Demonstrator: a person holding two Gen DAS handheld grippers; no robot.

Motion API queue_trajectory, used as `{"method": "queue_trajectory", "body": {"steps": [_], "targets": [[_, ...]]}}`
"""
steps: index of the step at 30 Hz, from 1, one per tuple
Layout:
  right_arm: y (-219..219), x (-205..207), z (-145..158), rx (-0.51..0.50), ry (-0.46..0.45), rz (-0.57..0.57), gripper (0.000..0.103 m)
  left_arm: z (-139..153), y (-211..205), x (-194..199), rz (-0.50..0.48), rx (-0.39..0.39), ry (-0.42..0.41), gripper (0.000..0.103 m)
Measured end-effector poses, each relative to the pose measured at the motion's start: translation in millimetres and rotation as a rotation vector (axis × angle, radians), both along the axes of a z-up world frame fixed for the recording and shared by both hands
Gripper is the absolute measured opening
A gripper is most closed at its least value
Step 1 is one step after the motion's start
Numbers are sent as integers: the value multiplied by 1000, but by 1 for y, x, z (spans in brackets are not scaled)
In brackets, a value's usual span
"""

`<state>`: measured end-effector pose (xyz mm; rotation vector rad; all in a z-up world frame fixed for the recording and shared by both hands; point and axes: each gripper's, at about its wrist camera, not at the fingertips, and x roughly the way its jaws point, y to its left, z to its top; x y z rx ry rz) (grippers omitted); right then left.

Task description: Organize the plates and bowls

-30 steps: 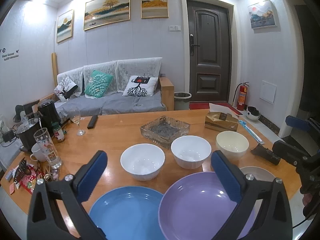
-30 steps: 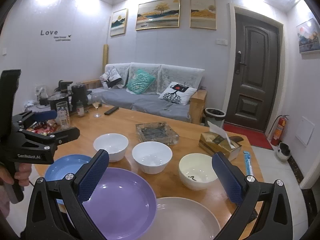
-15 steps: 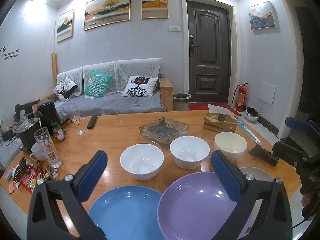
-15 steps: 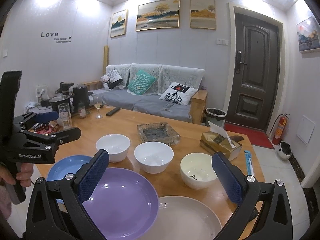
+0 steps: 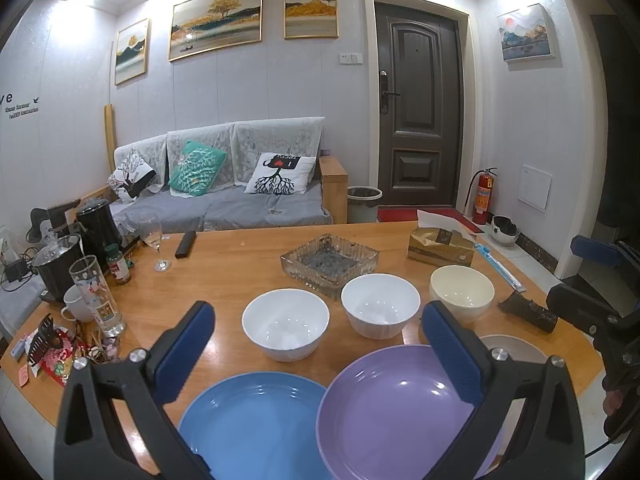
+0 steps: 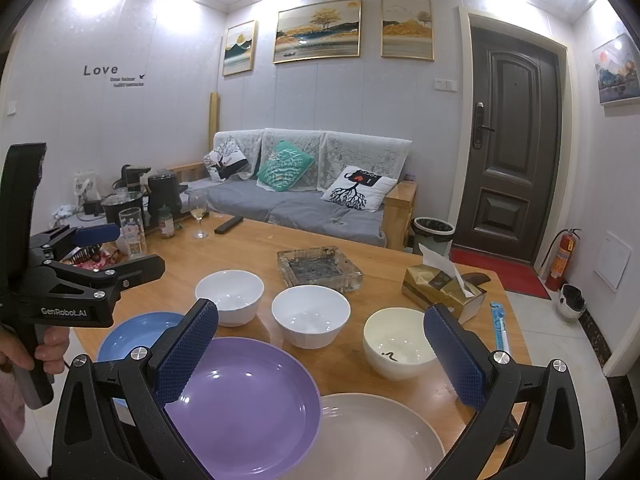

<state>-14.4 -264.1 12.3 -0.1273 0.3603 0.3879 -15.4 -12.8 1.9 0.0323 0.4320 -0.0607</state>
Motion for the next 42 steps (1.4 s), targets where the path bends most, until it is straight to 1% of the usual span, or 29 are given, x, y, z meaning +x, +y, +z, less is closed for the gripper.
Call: {"method": "queue_trajectory", "body": {"steps": [19,22,26,30,32,34,35,36,37,38,40,42], "targets": [[3,0,-2,-3,8,-3,102,1,0,-1,2,0,-1,103],[2,0,-2,16,6,6,102,2,0,-1,1,0,-2,103],[3,0,-1,12,-2,-12,102,4,-1,-2,-3,1,-1,103],[-1,-4,0,45,-9,-29,102,4,-2,-2,-15,5,-3,103],[-3,-5,0,43,-4,-28,102,2,-1,-1,-26,11,7,103],[-4,-5,-2,36,12,-16,101,-1,1,1,-48,2,39,103],[-4,-4,-5,26,31,-10,97,-4,3,2,-57,-11,60,103],[-4,-3,-8,19,46,-5,87,-8,7,4,-70,-34,93,103],[-4,-2,-13,10,67,-3,81,-12,9,5,-80,-52,117,103],[-4,0,-20,0,97,-3,73,-17,12,6,-90,-73,144,102],[-5,2,-31,-7,144,-3,68,-28,19,10,-109,-114,198,102],[-7,6,-44,-8,204,-6,59,-43,26,14,-117,-143,251,101]]}}
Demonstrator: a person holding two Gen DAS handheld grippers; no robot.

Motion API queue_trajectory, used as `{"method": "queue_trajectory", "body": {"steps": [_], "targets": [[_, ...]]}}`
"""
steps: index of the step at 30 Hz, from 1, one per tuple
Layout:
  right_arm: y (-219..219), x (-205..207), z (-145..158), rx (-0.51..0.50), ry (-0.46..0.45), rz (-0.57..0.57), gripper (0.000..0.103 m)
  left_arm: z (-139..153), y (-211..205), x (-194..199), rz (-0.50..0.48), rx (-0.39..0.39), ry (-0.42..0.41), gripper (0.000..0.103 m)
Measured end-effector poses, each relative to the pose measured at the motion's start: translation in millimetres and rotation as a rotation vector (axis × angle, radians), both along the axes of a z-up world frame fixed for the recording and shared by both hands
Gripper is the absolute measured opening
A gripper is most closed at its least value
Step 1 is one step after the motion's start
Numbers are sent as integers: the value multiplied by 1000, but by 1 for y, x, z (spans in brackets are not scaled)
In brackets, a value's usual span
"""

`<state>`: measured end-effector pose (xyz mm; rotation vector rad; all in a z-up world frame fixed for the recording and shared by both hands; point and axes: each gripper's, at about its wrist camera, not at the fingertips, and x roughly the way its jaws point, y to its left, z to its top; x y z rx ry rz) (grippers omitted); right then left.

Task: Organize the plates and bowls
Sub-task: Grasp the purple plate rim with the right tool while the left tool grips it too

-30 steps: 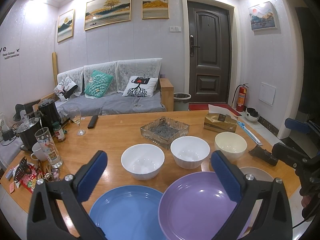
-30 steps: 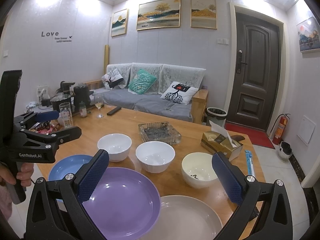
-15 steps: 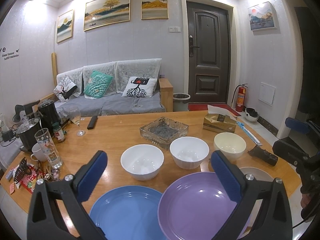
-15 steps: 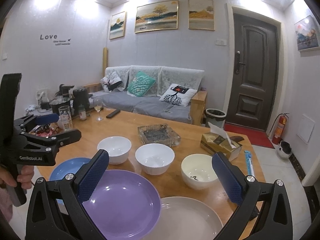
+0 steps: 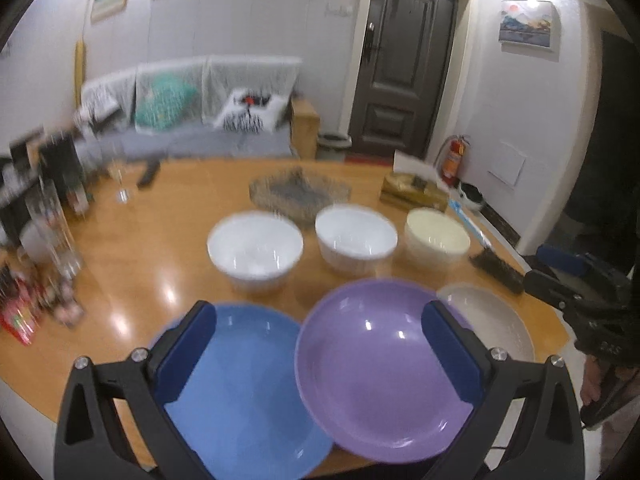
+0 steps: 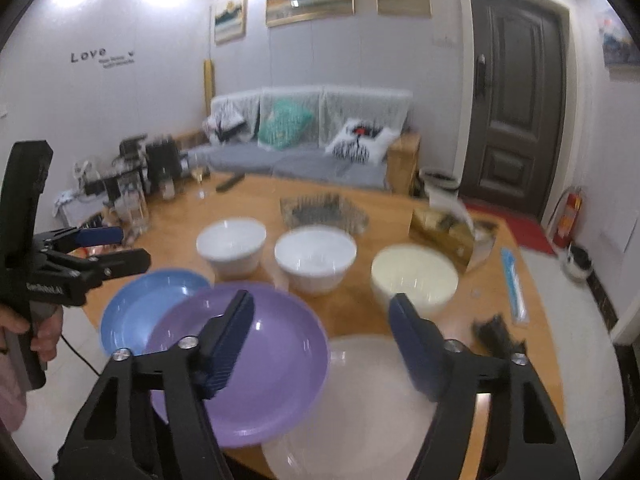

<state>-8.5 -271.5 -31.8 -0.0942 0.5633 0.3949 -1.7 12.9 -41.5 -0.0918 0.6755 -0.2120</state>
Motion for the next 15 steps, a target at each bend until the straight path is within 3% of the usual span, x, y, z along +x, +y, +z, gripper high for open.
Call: {"method": "queue_trajectory", "body": {"steps": [5,8,15], "targets": [[-9,16,-38,-12,160,-44,42,-44,9,13,11,-36,146,71],[-12,23,-61,-7,235,-47,38,-67,11,19,3,-81,222,56],[-5,25,-80,12,301,-5,31,-93,5,29,20,-73,267,35]]}}
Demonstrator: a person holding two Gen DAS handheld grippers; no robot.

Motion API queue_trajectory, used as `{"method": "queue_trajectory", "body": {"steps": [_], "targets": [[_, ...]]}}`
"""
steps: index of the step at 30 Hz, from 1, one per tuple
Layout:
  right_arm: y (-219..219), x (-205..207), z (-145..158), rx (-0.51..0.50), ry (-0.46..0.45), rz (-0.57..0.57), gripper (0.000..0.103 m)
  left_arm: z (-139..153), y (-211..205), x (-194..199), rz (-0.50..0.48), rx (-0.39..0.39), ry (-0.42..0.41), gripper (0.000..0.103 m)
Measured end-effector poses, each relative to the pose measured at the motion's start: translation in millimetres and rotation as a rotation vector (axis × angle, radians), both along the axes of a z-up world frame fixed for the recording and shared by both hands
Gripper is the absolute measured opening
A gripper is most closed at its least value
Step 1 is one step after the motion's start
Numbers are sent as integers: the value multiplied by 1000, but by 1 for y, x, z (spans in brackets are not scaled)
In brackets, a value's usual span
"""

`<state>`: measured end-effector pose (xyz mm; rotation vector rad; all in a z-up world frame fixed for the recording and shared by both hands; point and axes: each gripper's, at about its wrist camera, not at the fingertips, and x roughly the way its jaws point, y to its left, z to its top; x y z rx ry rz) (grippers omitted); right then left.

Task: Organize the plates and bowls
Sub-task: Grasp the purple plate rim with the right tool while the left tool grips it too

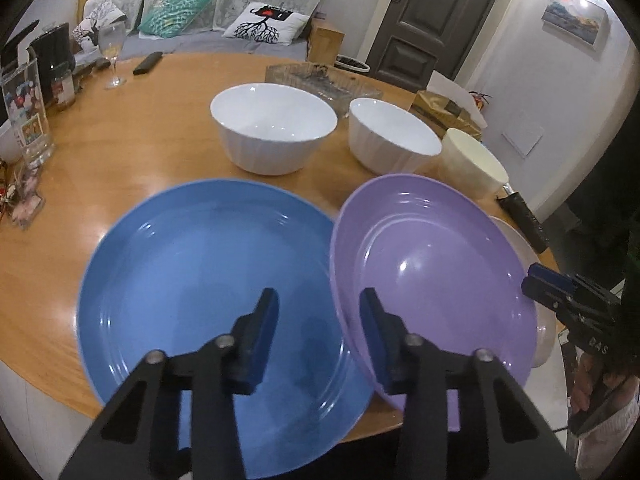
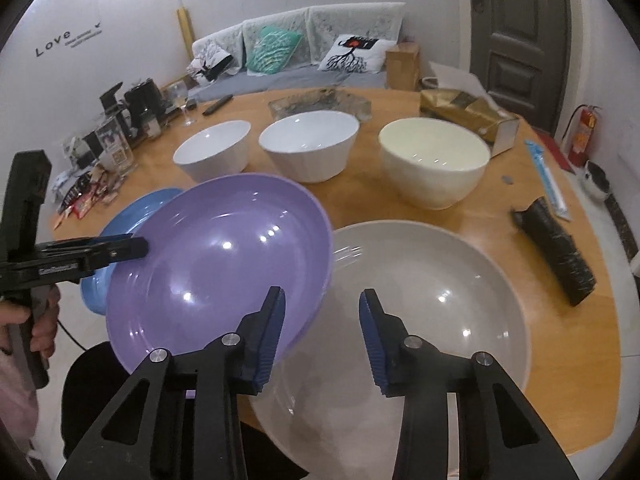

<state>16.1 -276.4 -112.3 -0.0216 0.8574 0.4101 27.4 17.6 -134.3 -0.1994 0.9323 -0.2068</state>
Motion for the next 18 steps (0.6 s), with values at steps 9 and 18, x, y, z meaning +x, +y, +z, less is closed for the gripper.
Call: {"method": "queue_trajectory", "body": {"steps": [9,18], "targets": [[12,3,-5,-7,21,12,10,4,-2,-1,-19,16,-24,10],[2,1,-3,-17,10,-18,10,9,-21,3,-42,21,-17,10]]}}
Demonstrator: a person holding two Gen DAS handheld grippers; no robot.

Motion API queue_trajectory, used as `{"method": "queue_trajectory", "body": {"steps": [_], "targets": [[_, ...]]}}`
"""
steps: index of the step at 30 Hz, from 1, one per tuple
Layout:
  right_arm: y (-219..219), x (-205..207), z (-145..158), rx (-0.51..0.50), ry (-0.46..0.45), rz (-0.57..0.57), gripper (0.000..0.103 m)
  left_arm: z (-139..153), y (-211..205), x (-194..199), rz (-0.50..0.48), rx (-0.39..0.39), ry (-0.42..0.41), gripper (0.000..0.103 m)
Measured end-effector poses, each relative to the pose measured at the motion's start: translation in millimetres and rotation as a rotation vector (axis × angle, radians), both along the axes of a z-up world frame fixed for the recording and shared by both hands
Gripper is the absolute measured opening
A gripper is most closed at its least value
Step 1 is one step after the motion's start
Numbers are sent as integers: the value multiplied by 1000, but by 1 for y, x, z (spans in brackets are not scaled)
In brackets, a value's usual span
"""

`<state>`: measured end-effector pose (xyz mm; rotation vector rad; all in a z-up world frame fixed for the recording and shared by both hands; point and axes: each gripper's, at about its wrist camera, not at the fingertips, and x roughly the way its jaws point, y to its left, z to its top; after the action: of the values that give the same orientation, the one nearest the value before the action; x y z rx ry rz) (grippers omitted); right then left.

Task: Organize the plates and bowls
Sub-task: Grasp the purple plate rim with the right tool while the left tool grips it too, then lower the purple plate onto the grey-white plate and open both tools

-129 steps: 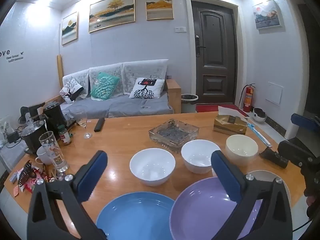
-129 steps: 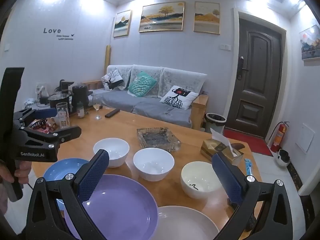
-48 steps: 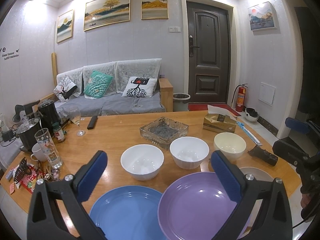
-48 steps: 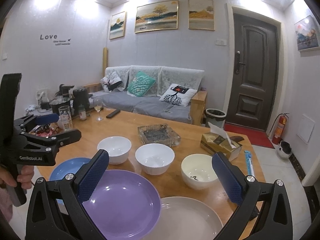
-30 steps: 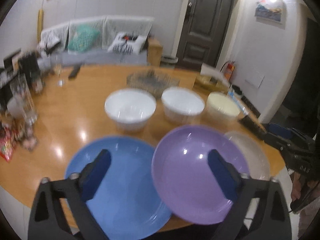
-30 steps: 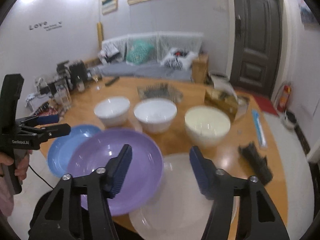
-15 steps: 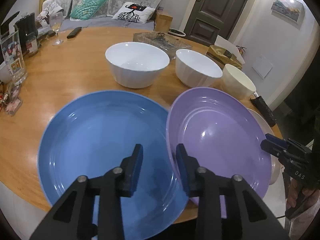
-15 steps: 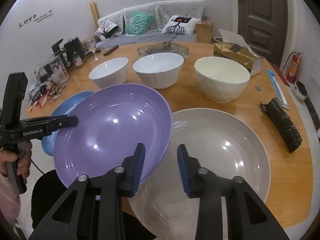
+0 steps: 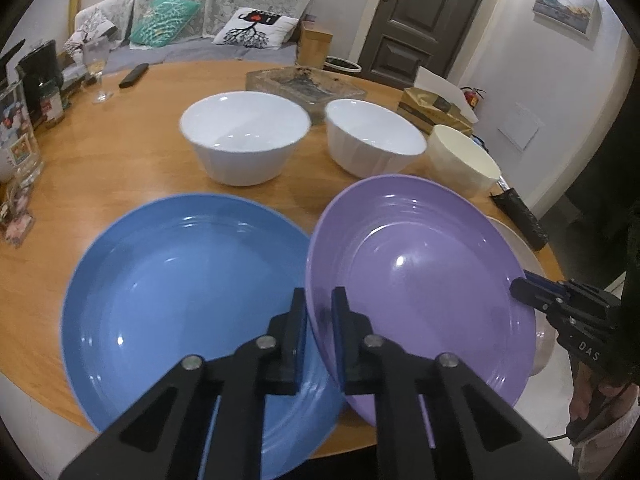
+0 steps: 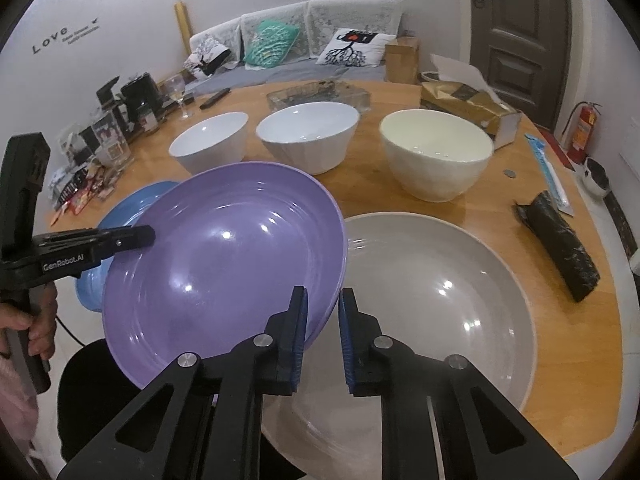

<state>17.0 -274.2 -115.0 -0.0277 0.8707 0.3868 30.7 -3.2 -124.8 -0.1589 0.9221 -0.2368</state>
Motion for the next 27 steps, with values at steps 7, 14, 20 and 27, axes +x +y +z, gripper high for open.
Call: {"method": "queue_trajectory", "body": {"steps": [7,14,20,27], "targets": [[-41,-9,10,-43,-35,-97,11,20,-54,6,-98,22,-42,10],[-96,-17,4,-56,-8,-219,11,18,-116,13,-225,87,-36,10],[-117,-21,-10,-37,40,-266,11,11,-139,15,-254,133,-16,10],[-112,-20,-17,-67,51,-257,11,-3,-149,20,-252,222,-4,10]]}}
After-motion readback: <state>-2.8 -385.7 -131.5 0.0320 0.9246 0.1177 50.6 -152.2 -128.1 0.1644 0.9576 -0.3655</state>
